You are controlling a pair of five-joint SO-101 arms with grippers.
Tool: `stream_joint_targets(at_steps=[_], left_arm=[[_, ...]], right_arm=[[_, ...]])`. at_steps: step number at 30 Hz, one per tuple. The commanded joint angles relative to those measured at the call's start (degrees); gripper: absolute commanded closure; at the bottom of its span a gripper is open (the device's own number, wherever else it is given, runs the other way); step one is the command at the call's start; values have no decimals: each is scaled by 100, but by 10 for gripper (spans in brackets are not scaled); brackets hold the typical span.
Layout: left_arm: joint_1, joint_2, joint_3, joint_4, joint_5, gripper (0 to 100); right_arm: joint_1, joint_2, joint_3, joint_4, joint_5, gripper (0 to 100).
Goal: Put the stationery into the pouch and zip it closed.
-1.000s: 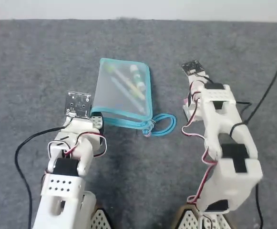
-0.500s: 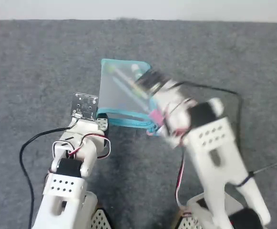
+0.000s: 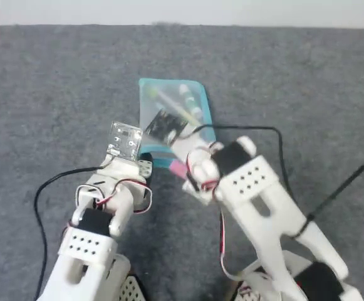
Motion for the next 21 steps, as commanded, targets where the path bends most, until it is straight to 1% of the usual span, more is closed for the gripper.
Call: stream_joint_targets(at_steps=[1,6,9,13,18,21], left_arm=[[484,0,-110,35,-211,987],[554,0,-110,35,-202,987],[554,0,-110,35,-202,987],[563,0,-110,35,-211,987],[563,0,-110,26,-211,987],[563,0,-110,18,-211,987]], right_arm=[[374,435,-782,-92,-264,992],[593,1174,-1266,-92,-404,992],[585,1543,-1538,-127,-712,992],[567,2018,-2031,-119,-765,992],[585,2695,-2910,75,-809,992],[558,3160,-3710,400,-1090,992]])
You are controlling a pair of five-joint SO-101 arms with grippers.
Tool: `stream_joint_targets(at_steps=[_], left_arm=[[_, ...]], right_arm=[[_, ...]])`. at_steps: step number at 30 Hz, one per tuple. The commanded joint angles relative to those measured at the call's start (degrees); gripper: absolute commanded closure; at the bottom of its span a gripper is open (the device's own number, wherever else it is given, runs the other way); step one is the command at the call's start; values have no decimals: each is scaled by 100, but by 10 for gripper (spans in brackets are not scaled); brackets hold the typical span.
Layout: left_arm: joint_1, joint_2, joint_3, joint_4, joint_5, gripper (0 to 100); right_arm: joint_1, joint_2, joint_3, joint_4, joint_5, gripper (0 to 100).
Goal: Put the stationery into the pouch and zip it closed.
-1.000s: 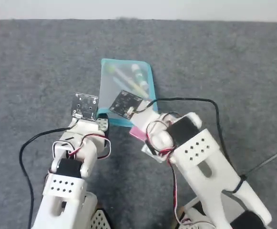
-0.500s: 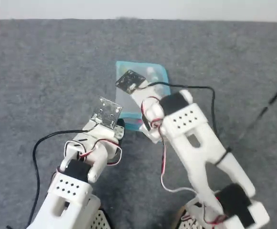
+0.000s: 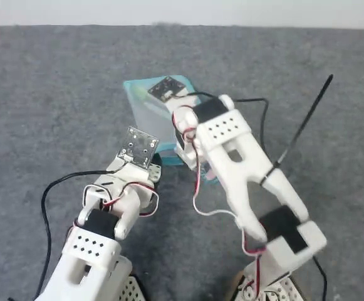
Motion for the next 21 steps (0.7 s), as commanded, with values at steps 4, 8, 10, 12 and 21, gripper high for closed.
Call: stream_joint_targets(at_steps=[4,8,10,12,21], left_arm=[[114,0,-110,-9,-88,987],[97,0,-110,9,-88,987],[97,0,-110,9,-88,987],[97,0,-110,9,-88,987],[88,0,-110,9,-88,987]], right_arm=[[-110,673,-2048,585,-325,991],[-356,892,-2505,840,-334,909],[-365,901,-2514,831,-325,820],[-338,901,-2514,831,-316,760],[-268,892,-2514,901,-281,753]])
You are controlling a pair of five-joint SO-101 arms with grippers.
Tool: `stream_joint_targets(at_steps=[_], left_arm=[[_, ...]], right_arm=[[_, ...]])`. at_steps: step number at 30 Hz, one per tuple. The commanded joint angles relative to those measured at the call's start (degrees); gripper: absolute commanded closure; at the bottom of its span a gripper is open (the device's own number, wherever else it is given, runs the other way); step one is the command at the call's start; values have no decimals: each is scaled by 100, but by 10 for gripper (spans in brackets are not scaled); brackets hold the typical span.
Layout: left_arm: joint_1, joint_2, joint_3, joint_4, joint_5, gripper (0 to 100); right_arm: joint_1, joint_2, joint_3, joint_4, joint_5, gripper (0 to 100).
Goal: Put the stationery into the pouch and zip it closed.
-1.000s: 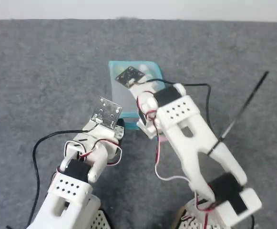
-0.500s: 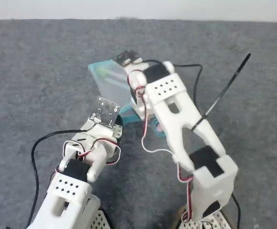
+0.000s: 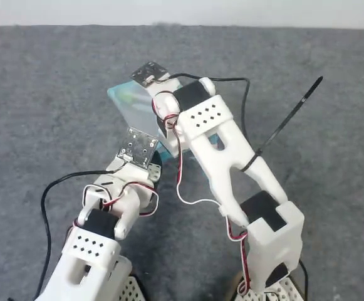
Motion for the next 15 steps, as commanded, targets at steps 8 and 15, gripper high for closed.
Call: stream_joint_targets(at_steps=[8,15], left_arm=[[97,0,-101,9,-62,987],[97,0,-101,0,-53,987]], right_arm=[[743,-1270,308,-215,378,781],[989,-3345,3077,-1358,668,786]])
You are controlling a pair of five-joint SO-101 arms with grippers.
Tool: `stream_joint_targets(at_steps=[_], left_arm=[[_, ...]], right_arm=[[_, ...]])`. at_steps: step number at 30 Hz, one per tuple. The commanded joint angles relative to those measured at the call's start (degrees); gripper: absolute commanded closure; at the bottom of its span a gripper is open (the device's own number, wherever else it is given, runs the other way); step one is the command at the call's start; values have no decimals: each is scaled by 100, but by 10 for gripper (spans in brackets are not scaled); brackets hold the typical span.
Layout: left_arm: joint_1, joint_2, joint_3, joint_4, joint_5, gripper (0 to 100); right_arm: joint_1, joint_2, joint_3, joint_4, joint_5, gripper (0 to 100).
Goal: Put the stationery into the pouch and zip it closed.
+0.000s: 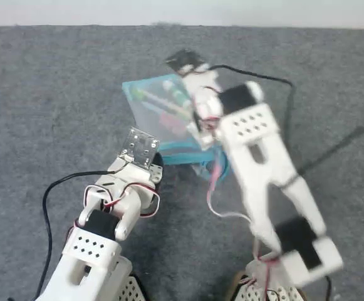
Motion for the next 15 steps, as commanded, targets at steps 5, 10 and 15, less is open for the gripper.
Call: stream_joint_targets(at_steps=[5,10,15], left_arm=[[79,0,-110,9,-18,987],[-299,0,-110,-9,-9,987],[-422,0,-119,-18,-9,987]], right_arm=[[119,-2782,3262,-1877,149,786],[198,-3451,5116,-2985,-18,786],[277,-3459,6004,-4251,-826,786]])
